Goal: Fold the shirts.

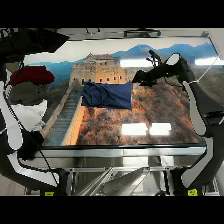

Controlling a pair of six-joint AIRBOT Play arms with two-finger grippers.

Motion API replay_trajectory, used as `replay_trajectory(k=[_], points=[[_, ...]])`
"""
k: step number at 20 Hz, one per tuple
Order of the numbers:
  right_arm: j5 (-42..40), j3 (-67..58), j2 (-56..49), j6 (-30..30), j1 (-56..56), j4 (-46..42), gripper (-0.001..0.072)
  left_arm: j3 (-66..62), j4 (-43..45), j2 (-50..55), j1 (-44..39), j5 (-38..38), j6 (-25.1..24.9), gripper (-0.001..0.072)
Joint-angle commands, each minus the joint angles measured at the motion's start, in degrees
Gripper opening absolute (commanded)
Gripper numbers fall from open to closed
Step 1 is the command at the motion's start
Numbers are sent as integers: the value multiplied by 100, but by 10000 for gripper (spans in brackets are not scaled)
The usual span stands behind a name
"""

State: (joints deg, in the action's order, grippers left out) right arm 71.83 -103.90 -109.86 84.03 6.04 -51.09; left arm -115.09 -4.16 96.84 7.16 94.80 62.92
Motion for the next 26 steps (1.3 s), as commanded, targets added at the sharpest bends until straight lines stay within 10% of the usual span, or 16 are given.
replay_trajectory(k=[1, 10, 15, 18, 22, 26], points=[[201, 57, -466, 125, -127, 35, 607, 0, -2, 4, -9, 63, 11, 18], [-267, 57, -1224, -26, 485, 713, 590, 0, 0, 4, -11, 221, 9, 18], [-282, 31, -1250, -962, 581, 2098, 53, 0, 0, 4, -11, 319, 11, 17], [-352, -225, -686, -1064, 376, 2131, 24, 0, -2, 4, -11, 308, 11, 18], [-667, -538, 343, -170, -675, 1832, 23, 0, -7, 4, -11, 251, 11, 18], [-118, -549, 1388, 1784, -2286, -754, 22, 0, -4, 4, -11, 247, 11, 18]])
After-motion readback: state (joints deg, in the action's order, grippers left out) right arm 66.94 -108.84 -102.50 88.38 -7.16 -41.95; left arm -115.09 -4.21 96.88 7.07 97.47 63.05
